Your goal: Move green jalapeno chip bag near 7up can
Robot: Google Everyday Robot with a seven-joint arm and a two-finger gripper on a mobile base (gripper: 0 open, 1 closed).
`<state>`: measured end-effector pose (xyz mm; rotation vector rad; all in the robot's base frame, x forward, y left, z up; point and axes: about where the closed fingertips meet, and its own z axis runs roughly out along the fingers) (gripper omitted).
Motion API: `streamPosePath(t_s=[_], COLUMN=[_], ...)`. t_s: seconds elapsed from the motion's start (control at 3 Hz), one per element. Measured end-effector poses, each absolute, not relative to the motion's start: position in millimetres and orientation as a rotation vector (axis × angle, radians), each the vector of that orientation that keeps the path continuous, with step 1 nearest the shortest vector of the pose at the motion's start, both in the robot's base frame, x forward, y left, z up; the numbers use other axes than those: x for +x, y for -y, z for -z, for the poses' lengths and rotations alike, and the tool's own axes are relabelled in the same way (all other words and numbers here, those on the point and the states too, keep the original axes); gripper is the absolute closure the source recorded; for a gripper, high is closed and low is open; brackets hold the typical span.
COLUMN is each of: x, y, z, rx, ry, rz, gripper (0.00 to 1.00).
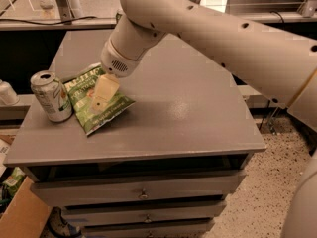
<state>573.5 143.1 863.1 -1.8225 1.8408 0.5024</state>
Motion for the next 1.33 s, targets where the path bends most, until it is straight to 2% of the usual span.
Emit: streamPosePath(t_s=[0.33,0.67,1.33], x=[579.6,598.4,640.9], y=[-134.2,-94.1,37.4], z=[-873.3,-903.2,-983.2], rx=[-1.799,-1.717,-1.491], ry=[-1.842,-1.830,-1.763], rz=[-0.486,-0.437,-0.284], gripper=[0.00,0.00,0.00])
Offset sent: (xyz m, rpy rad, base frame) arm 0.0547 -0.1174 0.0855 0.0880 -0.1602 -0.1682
